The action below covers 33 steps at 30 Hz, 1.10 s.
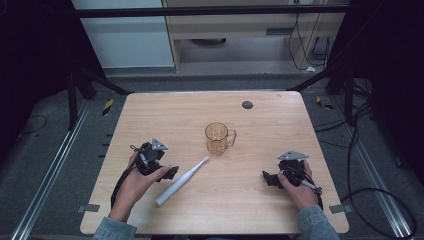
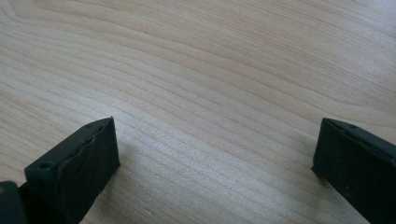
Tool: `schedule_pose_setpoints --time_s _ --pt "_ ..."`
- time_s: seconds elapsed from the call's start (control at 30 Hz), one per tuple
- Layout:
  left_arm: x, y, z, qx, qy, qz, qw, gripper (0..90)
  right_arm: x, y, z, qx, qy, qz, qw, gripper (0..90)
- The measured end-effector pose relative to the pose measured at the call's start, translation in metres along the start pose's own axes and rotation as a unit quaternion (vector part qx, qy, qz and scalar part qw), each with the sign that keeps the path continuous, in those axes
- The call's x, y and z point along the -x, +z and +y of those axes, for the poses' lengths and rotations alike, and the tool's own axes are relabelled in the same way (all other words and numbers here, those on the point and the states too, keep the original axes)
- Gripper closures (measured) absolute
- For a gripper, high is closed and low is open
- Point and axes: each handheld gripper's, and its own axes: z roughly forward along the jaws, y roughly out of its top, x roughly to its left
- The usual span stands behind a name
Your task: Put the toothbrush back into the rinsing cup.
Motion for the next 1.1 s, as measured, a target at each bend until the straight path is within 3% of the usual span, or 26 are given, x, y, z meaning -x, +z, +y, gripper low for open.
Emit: schedule_pose_setpoints --time_s 0.43,0.5,0.83,1.1 --pt "0.020 0.013 0.009 -0.022 0.031 -0.019 0.9991 11.3 0.000 0.000 0.000 0.000 0.000 -0.001 1.0000 0.3" --pt "0.025 0.017 0.012 -0.026 0.038 -0.031 0.9984 10.8 0.000 0.000 0.000 0.000 0.000 0.000 1.0000 0.3" --pt "0.042 0.028 0.021 -0.048 0.082 -0.044 0.9945 10.3 0.000 0.000 0.000 0.000 0.000 -0.001 1.0000 0.4" --pt "0.044 0.031 0.026 -0.061 0.091 -0.056 0.9924 14.2 0.000 0.000 0.000 0.000 0.002 -0.001 1.0000 0.4"
